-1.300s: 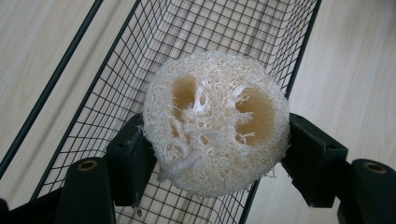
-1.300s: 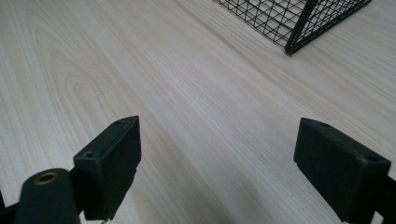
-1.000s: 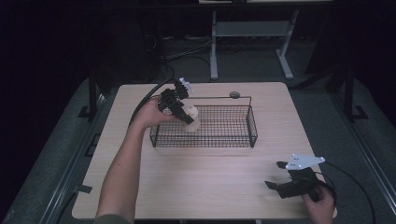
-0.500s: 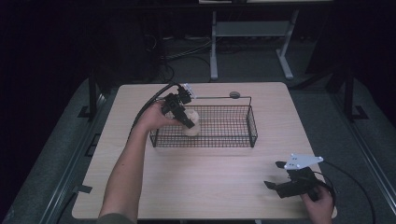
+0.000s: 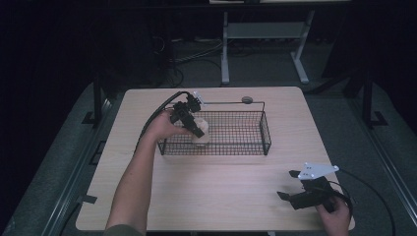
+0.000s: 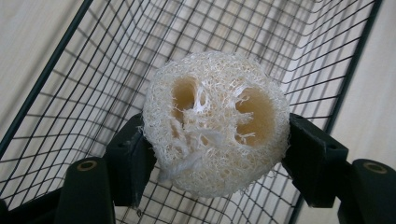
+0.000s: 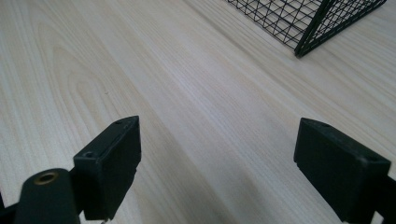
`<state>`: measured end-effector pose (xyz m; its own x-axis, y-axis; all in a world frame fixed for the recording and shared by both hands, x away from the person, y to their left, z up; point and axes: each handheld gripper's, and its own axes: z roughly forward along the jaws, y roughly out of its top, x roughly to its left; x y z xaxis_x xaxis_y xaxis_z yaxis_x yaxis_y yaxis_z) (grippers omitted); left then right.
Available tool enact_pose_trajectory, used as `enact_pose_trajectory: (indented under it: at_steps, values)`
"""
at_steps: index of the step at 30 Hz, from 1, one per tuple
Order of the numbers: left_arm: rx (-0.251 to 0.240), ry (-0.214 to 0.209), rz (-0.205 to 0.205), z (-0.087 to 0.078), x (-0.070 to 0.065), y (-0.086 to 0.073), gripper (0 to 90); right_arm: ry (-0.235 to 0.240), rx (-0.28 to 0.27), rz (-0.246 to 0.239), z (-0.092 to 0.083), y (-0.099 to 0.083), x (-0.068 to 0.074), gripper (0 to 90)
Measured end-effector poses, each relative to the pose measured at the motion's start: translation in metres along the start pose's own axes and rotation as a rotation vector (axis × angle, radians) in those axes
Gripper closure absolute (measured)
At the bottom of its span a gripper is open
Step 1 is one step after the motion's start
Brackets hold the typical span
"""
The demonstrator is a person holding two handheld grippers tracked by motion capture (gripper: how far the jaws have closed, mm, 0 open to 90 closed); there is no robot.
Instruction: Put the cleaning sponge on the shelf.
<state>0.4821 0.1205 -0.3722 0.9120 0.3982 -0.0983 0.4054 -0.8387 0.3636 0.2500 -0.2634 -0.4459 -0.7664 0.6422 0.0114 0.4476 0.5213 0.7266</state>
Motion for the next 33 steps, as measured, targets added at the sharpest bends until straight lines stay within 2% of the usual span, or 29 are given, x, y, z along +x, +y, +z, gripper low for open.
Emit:
enact_pose_trajectory:
  at_steps: [6,10,15,30,33]
  values:
    - [0.017,-0.005,-0.013,0.0087,0.0002,-0.0019,30.1,-0.001,0.003,0.003,-0.0002,-0.0005,-0.0009,14.3]
    - [0.005,-0.006,-0.015,0.0080,0.0019,-0.0014,30.0,0.003,0.005,0.000,0.0008,0.0004,-0.0010,14.3]
    - [0.022,-0.001,-0.021,0.0084,0.0031,-0.0030,29.8,0.004,0.001,0.001,0.0012,0.0009,-0.0004,14.3]
    - [0.026,0.010,-0.024,0.0086,0.0034,-0.0029,29.4,0.013,0.005,0.000,0.0005,0.0006,0.0005,14.3]
    - [0.043,0.010,-0.018,0.0109,0.0027,-0.0029,29.4,0.020,0.010,-0.002,0.0015,0.0012,0.0015,14.3]
